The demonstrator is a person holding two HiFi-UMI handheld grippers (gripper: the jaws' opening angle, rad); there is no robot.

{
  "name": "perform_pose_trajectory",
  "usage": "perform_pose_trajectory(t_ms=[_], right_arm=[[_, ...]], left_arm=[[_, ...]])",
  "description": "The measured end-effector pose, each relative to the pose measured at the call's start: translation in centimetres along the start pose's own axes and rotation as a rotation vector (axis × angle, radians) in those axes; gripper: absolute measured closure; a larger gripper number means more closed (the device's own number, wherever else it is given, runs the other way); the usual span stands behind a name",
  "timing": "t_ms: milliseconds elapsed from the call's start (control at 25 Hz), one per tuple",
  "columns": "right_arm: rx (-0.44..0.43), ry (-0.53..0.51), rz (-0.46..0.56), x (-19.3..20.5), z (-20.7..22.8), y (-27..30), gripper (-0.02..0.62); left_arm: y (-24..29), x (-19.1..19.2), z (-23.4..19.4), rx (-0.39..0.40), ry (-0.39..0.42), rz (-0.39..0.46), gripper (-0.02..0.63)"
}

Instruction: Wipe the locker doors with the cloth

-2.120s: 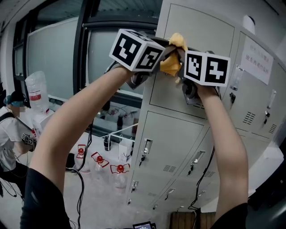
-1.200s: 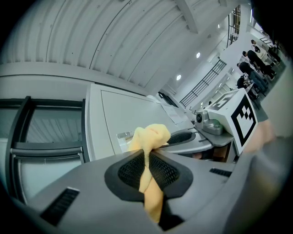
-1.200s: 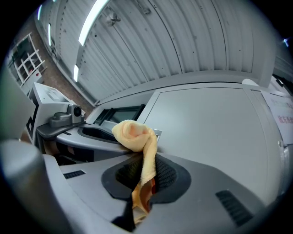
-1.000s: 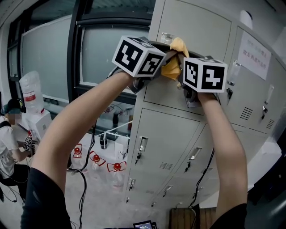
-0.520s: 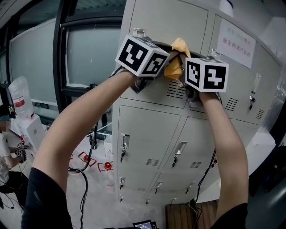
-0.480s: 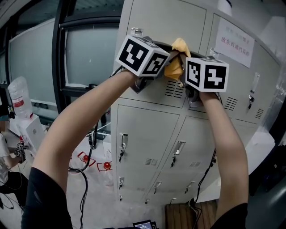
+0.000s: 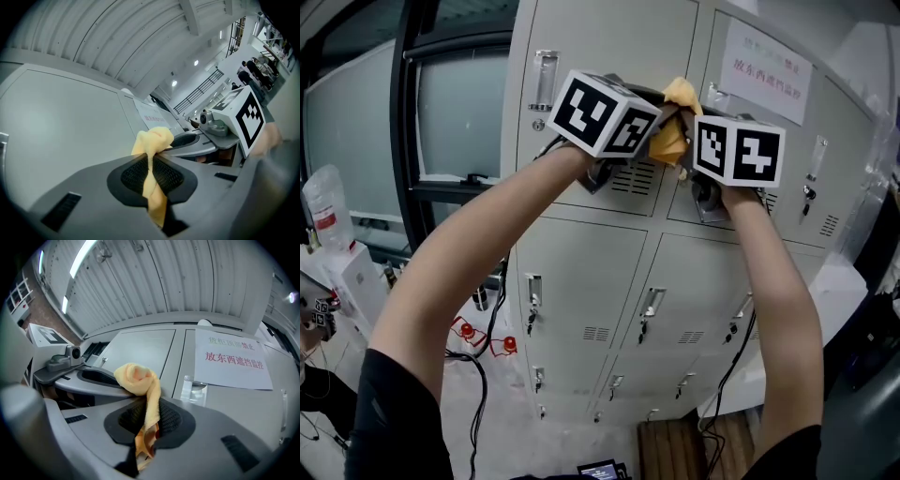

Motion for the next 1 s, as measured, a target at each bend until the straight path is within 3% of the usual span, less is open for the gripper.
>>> perform_pose_trajectory(t_ms=[560, 1000], right_arm=[[0.001, 0.013, 0.008, -0.2, -0.4, -0.6, 0.534], [-0.108, 0.080, 0.064, -2.1, -8.2, 1.3, 0.534]], left_arm=[[-0.6, -0.2, 0.6, 0.008, 0.032, 0.000, 0.563], [-8.7, -0.3, -2.7, -0.041, 0.027, 0.009, 0.563]])
Point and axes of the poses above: the fingertips, and each gripper's own axes: y forward along the fingers, z to its right, x out of its underside, the point moved 7 cm from there along -y, backward along the fingers, and after that the axes turned 5 degrees about z, right-handed, at the moved point
